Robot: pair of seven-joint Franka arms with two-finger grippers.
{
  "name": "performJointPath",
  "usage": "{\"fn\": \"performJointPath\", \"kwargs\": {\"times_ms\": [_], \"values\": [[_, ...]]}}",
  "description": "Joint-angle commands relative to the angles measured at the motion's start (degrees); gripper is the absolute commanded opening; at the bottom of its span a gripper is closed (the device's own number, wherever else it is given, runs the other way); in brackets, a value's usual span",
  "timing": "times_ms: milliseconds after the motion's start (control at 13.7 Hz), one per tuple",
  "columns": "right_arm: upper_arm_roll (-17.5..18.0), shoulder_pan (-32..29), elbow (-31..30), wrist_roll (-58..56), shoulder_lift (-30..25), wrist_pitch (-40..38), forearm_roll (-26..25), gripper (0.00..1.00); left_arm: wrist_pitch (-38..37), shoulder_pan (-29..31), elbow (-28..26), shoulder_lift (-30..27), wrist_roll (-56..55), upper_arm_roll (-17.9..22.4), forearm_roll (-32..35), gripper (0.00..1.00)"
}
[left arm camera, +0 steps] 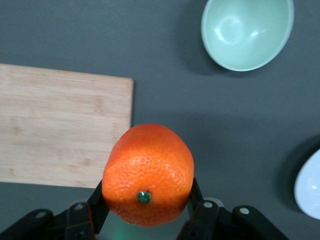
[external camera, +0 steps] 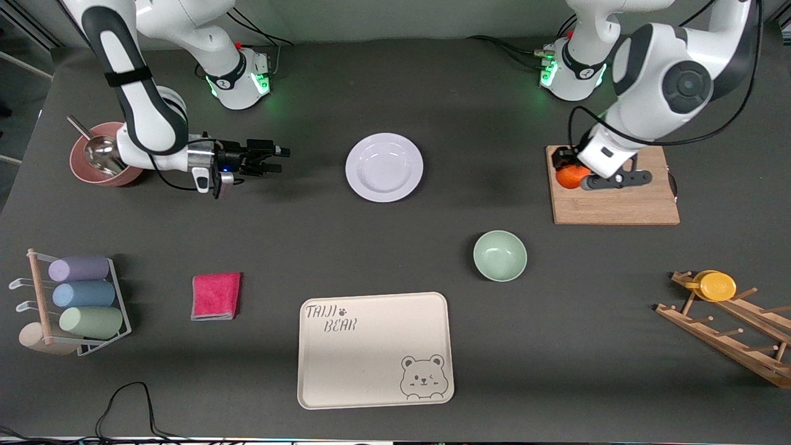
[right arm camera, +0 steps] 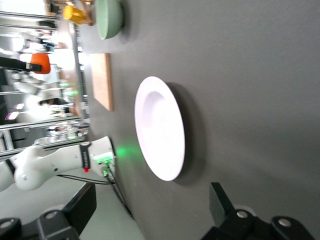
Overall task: Place orange and plate with both arms
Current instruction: 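Grasp and lift the orange with the left gripper while the right gripper approaches the plate, then carry the orange over the white plate with the left gripper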
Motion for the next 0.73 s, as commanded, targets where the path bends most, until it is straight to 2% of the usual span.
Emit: {"fn": "performJointPath", "kwargs": {"times_ms": [0, 365, 657], "values": [[-1.47, 0.5, 0.84, -11.66, 7.99, -5.59, 6.65, 1.0, -1.87, -0.57, 3.85, -0.04, -9.81, -6.89, -3.29, 0.16], [-2.79, 0.24, 1.01, -23.63, 17.23, -13.85, 12.28, 1.0, -0.29, -0.66, 8.78, 3.9, -27.3, -21.83, -4.8, 0.16], [-3.23, 0.06, 1.1, -25.76, 20.06, -16.33, 13.61, 1.0, 9.88, -0.83, 9.93, 11.19, -37.51, -31.68, -5.06, 0.17]]}}
